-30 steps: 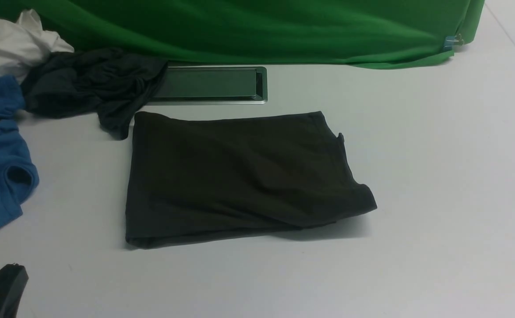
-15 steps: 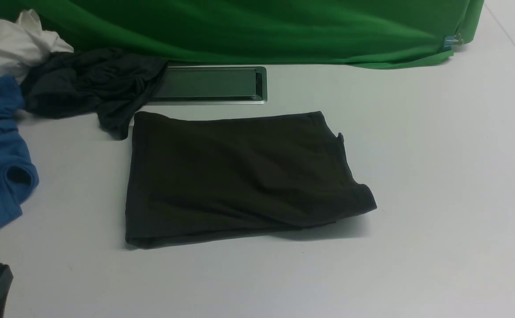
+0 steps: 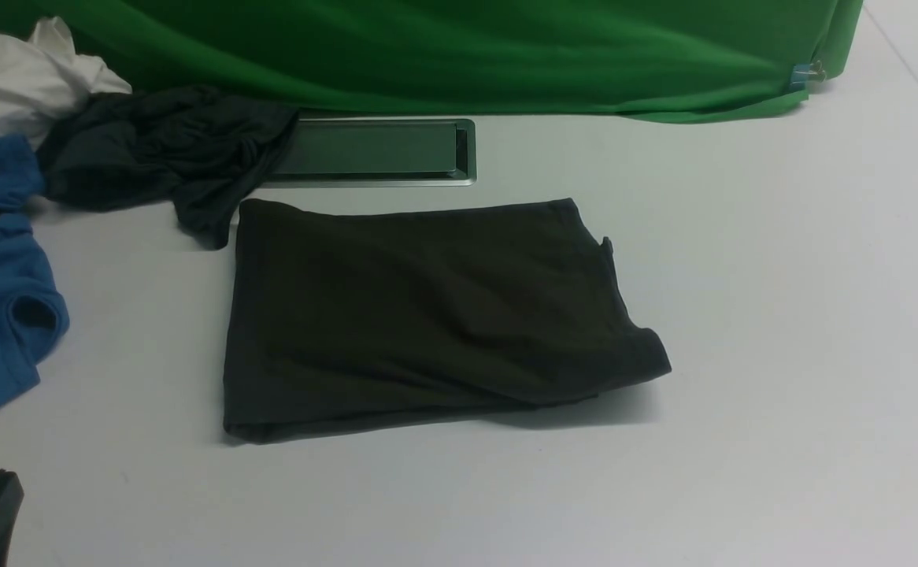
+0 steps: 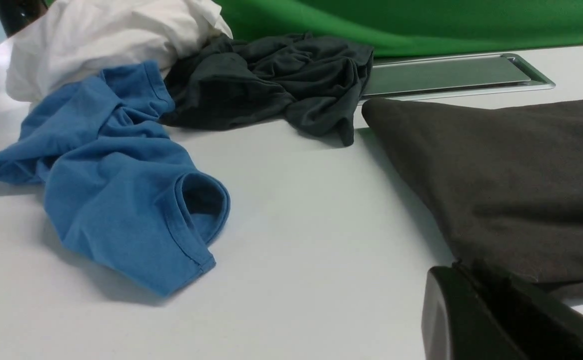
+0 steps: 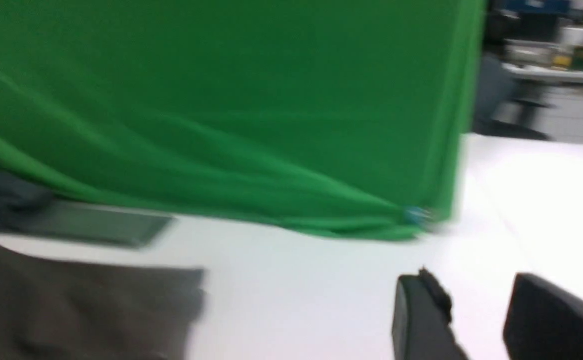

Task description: Fold a long-sleeved shirt on a white desktop.

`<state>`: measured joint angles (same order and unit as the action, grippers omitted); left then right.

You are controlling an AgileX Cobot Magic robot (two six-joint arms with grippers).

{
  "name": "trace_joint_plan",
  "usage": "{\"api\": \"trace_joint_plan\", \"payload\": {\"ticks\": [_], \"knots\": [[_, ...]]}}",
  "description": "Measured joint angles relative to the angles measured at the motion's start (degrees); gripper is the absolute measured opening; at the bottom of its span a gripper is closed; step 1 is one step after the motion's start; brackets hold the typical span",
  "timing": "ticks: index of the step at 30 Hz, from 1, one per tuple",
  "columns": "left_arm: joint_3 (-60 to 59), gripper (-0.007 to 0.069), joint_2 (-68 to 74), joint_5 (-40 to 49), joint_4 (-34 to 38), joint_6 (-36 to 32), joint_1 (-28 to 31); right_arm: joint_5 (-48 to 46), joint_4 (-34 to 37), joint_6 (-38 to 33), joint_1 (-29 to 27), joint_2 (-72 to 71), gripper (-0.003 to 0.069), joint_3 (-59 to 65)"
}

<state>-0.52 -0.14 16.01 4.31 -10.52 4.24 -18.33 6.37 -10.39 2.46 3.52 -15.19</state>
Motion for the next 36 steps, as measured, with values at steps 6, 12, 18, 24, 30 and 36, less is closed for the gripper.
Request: {"api": "trace_joint_plan", "payload": {"ticks": [6, 12, 18, 24, 30, 36], "knots": [[0.00, 0.0032, 0.00, 0.00, 0.00, 0.00, 0.00, -0.60, -2.77, -0.72, -1.89, -3.29, 0.0240, 7.05], [0.00, 0.0032, 0.00, 0.06, -0.06, 0.00, 0.00, 1.02, -3.17, -0.72, -1.89, -3.52, 0.0240, 15.21], [0.00, 0.0032, 0.00, -0.01, -0.20, 0.00, 0.00, 8.96, -3.22, -0.66, -1.89, -3.58, 0.0240, 15.72], [0.00, 0.0032, 0.00, -0.01, -0.63, 0.00, 0.00, 10.79, -3.22, -0.66, -1.89, -3.58, 0.0240, 15.72], [0.00, 0.0032, 0.00, -0.01, -1.07, -0.05, 0.00, 11.03, -3.22, -0.66, -1.89, -3.58, 0.0240, 15.72], [0.00, 0.0034, 0.00, -0.03, -1.08, -0.05, 0.30, 11.04, -3.22, -0.60, -1.89, -3.58, 0.0240, 15.72]]}}
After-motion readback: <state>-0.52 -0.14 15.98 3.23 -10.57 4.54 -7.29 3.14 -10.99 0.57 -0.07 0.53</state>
